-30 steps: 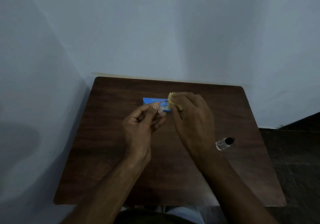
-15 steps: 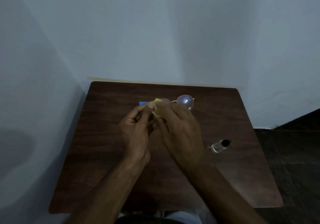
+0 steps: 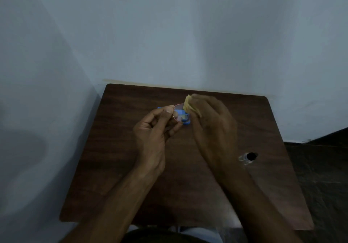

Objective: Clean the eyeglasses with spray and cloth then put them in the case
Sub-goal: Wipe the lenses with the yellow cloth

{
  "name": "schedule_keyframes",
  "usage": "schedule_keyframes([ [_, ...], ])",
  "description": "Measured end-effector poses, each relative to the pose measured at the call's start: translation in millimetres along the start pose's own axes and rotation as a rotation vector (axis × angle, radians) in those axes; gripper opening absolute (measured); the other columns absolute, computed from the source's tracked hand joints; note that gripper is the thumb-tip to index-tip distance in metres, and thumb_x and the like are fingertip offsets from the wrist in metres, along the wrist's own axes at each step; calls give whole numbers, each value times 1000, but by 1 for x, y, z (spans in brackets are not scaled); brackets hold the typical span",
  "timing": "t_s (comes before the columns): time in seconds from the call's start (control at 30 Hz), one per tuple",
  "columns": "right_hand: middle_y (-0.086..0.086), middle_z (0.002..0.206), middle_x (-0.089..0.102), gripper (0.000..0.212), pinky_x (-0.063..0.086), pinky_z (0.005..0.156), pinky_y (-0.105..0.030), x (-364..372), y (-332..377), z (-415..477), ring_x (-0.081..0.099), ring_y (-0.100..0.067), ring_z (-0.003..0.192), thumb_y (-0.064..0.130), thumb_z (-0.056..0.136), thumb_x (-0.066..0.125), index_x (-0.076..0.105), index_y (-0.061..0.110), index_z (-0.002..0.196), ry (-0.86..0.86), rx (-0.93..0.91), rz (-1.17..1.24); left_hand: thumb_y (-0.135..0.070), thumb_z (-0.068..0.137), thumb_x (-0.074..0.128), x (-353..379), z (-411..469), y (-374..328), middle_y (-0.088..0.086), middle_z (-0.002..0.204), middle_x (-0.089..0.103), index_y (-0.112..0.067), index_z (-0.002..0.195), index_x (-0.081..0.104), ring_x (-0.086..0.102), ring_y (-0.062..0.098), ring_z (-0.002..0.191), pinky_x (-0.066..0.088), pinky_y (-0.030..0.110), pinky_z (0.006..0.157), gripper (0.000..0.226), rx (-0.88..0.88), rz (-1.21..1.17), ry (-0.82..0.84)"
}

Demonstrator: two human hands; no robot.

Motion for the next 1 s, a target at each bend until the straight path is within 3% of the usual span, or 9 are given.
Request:
schedule_keyframes([
  [0.17,-8,111,72,20,54,78,-35,2,27,-10,66,-26,95,3,85,75,75,7,105,57,-86,-16,-9,96,71,3,-3,1,11,95,80,-4,104,78,77,20,84,64,29,70,12,5,-24,-6],
  [0.3,-8,107,72,22,54,77,-38,-3,6,6,64,-24,94,18,91,59,75,8,102,9,-35,-42,-7,96,70,2,-4,-1,15,94,80,-1,106,78,78,23,87,64,28,75,14,56,-6,-16],
  [0.37,-7,111,73,15,55,82,-38,-1,14,5,67,-24,97,12,93,66,76,8,104,10,-44,19,-6,97,69,3,-6,-4,11,93,81,0,107,77,78,20,86,64,27,73,15,73,3,-11],
  [0.47,-7,121,73,22,56,95,-36,5,26,-11,70,-22,109,3,90,78,78,8,112,39,-96,114,-6,98,68,3,-10,-2,3,92,82,-1,110,77,77,13,82,62,24,68,16,61,36,-10],
  [0.6,-3,117,75,16,55,94,-35,-2,0,-1,68,-18,109,6,92,76,79,8,107,-48,8,136,-9,97,70,4,-10,2,10,96,82,-3,108,78,79,19,84,64,28,73,14,34,9,-19],
  [0.73,-8,122,72,23,56,95,-36,9,19,-20,69,-23,110,4,92,76,77,6,115,34,-95,132,-8,97,69,5,-10,4,4,89,81,-10,100,80,76,13,77,61,24,63,11,8,-4,-26],
  [0.87,-7,111,72,16,54,86,-34,1,-6,-12,67,-21,99,9,92,75,77,6,107,-21,-24,104,-7,96,70,3,-5,5,10,88,79,-4,102,78,76,17,77,66,29,72,11,-23,-55,-52],
  [1.0,-11,112,74,26,56,89,-36,10,10,-23,69,-26,100,0,85,79,76,2,111,20,-97,66,-7,96,70,3,-1,2,3,84,80,-9,100,78,75,11,73,63,24,63,9,0,-31,-36],
])
Point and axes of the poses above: each hand's wrist, its own z-axis towards the middle knuckle, its own x-axis out of the palm, y = z × x, the point moved 9 cm from there along z, towards the middle knuckle
